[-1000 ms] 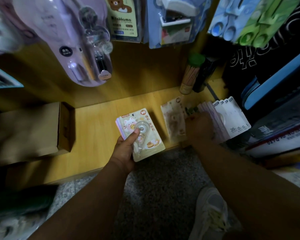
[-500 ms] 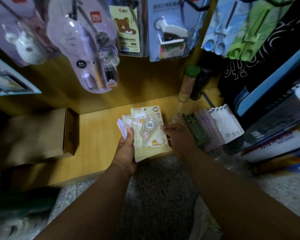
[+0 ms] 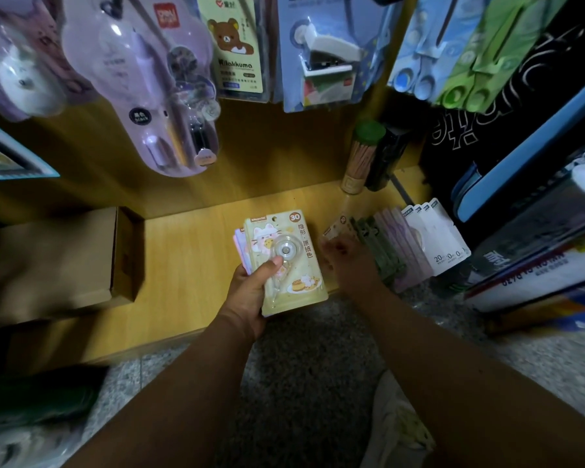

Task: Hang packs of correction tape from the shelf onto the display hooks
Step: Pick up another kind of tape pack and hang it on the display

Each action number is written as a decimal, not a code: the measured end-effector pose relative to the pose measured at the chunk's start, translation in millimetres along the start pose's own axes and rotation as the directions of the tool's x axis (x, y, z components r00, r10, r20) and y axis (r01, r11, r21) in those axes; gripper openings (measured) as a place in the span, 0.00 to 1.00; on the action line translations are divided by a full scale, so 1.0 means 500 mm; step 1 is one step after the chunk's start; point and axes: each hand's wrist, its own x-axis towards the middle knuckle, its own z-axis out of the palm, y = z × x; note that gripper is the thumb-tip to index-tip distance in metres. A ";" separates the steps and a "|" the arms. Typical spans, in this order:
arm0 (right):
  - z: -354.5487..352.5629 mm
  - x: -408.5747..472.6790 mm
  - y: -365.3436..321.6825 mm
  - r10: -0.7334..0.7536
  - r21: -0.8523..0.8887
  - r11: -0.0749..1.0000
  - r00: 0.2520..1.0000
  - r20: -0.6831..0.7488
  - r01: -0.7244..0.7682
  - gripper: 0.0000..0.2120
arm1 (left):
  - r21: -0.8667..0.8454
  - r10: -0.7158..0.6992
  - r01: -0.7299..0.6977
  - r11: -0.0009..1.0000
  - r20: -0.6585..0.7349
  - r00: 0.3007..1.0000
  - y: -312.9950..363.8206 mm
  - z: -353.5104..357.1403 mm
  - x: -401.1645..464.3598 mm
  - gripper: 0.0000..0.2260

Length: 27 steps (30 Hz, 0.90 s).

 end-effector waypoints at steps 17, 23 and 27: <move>-0.039 0.118 0.100 0.095 -0.591 0.778 0.970 -0.225 -0.214 0.14 | -0.020 -0.027 0.026 0.999 -0.039 0.999 -0.015 -0.023 0.033 0.25; -0.052 0.105 0.072 0.065 -0.370 0.916 0.967 -0.248 -0.156 0.12 | -0.024 0.005 -0.007 1.000 -0.062 0.998 0.005 -0.026 0.012 0.25; -0.081 0.072 0.026 0.038 -0.147 0.985 0.944 -0.326 -0.091 0.08 | -0.013 0.028 -0.029 0.999 -0.085 0.996 0.020 -0.023 -0.022 0.28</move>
